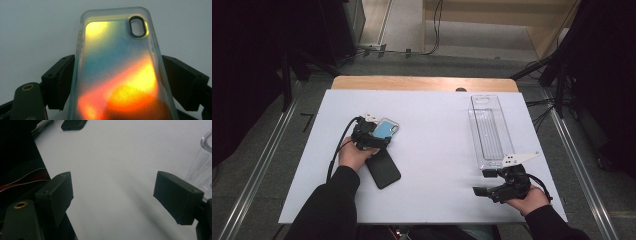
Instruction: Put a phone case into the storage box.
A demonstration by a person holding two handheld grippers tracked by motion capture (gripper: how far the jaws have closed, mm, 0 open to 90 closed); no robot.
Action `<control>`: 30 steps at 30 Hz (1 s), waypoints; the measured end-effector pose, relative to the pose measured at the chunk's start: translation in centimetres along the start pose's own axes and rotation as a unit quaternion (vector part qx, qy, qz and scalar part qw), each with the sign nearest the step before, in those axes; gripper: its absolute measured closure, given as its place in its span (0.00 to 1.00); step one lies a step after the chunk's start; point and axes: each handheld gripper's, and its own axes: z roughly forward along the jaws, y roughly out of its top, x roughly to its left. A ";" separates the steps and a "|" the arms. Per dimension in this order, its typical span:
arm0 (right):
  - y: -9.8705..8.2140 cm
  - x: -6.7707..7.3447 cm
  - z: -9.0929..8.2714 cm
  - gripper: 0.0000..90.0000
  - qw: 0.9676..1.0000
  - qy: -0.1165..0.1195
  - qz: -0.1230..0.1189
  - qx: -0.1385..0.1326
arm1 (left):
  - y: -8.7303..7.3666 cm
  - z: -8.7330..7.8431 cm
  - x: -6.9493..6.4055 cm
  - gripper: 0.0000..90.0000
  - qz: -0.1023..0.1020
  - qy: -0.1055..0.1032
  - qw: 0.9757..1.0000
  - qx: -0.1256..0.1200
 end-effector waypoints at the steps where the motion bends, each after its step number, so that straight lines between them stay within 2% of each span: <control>1: 0.0 0.0 0.0 0.16 1.000 0.000 0.000 0.000 | 0.0 0.0 0.0 0.18 0.000 0.000 1.000 0.000; 7: 0.0 0.0 0.0 0.16 1.000 0.001 -0.001 0.000 | 0.2 -0.7 0.5 0.19 -0.009 -0.002 1.000 -0.006; 15: 0.0 0.0 0.0 0.16 1.000 0.001 -0.002 0.000 | 0.9 -2.6 0.5 0.19 -0.006 -0.023 0.999 -0.023; 20: 0.1 0.0 0.0 0.16 1.000 0.001 -0.005 -0.005 | 1.3 -3.6 -0.1 0.19 0.000 -0.025 0.999 -0.029; 22: 0.1 0.1 -0.1 0.16 1.000 0.000 -0.005 -0.006 | 1.5 -4.3 -0.4 0.19 -0.003 -0.036 0.999 -0.036; 24: 0.1 0.1 -0.1 0.16 1.000 -0.001 -0.005 -0.008 | 1.5 -4.5 -0.6 0.19 -0.005 -0.038 0.999 -0.037; 30: 0.1 0.1 -0.1 0.16 1.000 -0.001 -0.006 -0.010 | 1.5 -5.5 -1.8 0.19 0.001 -0.051 0.998 -0.034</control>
